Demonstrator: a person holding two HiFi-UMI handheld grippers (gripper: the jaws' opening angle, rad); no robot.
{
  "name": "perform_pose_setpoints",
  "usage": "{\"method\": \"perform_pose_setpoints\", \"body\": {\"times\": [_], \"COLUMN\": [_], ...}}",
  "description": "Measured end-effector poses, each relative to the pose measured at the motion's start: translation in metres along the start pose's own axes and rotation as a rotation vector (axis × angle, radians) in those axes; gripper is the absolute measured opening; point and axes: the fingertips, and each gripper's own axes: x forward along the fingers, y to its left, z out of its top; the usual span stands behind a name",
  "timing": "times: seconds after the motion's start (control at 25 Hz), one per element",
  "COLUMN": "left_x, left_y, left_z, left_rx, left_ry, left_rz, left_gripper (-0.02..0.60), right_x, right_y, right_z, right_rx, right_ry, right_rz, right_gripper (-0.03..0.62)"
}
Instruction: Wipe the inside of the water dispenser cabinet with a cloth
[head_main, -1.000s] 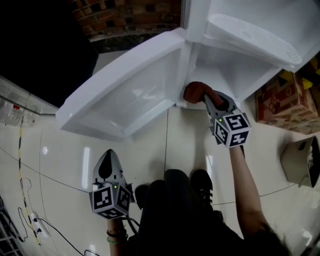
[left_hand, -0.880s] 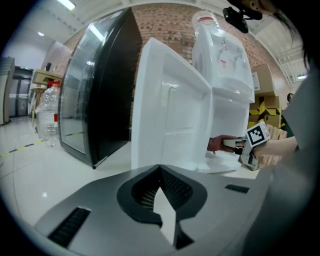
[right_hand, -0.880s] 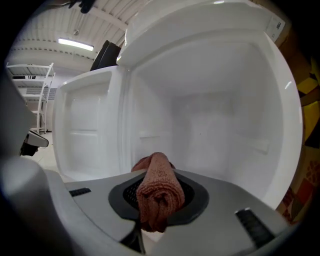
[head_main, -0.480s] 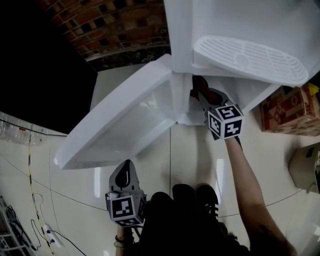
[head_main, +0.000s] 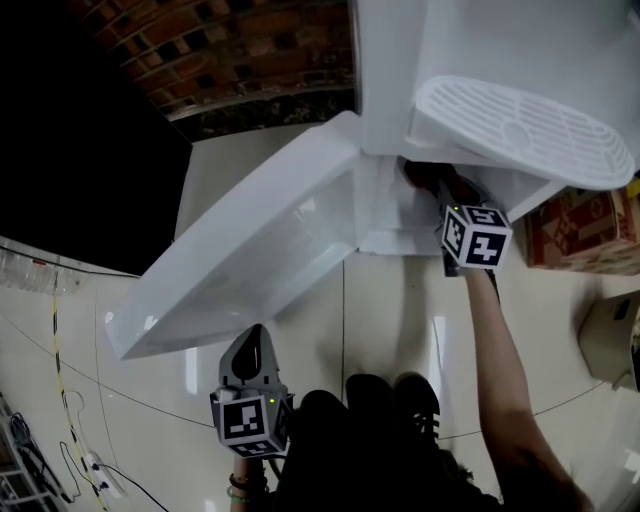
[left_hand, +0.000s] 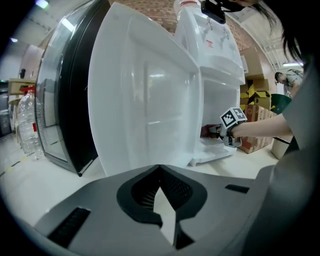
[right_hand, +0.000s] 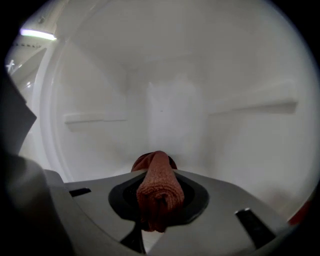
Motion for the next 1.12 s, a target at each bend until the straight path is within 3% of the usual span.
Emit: {"method": "perform_pose_setpoints", "body": {"times": [0.12,0.36,0.44,0.64,0.76,0.88,1.12], "left_x": [0.000,-0.006,-0.007,-0.002,-0.002,-0.003,-0.003], "left_y": [0.002,0.003,0.004,-0.005,-0.015,-0.015,-0.010], "left_z": [-0.003,0.003,0.003,0.005,0.006,0.006,0.004], "left_rx": [-0.011,-0.024,-0.035,-0.034,-0.005,0.001,-0.026], "left_ry": [-0.001,-0.012,-0.013,-0.014,-0.015,-0.014,-0.019], "left_rz": [-0.009,0.007,0.012,0.005,-0.011,-0.017,-0.008], "left_gripper": [0.003,0.003,0.003,0.003,0.003,0.003,0.003], "right_x": [-0.010,-0.018,-0.024,-0.043,-0.045,-0.045,-0.080], "right_y": [-0.027,-0.031,-0.007,0.106,0.126,0.095,-0.021], "right_z": [0.001,0.003,0.010,0.006,-0.013,-0.028,-0.044], "right_rx": [0.015,-0.002,0.013,-0.067,-0.063,-0.043,-0.037], "right_ry": [0.007,-0.002,-0.040,-0.089,-0.054,-0.024,0.003], "right_rz": [-0.087,-0.111,-0.054,0.211,0.253,0.187,-0.057], "right_gripper": [0.075,0.075,0.075,0.075,0.075,0.075,0.075]}}
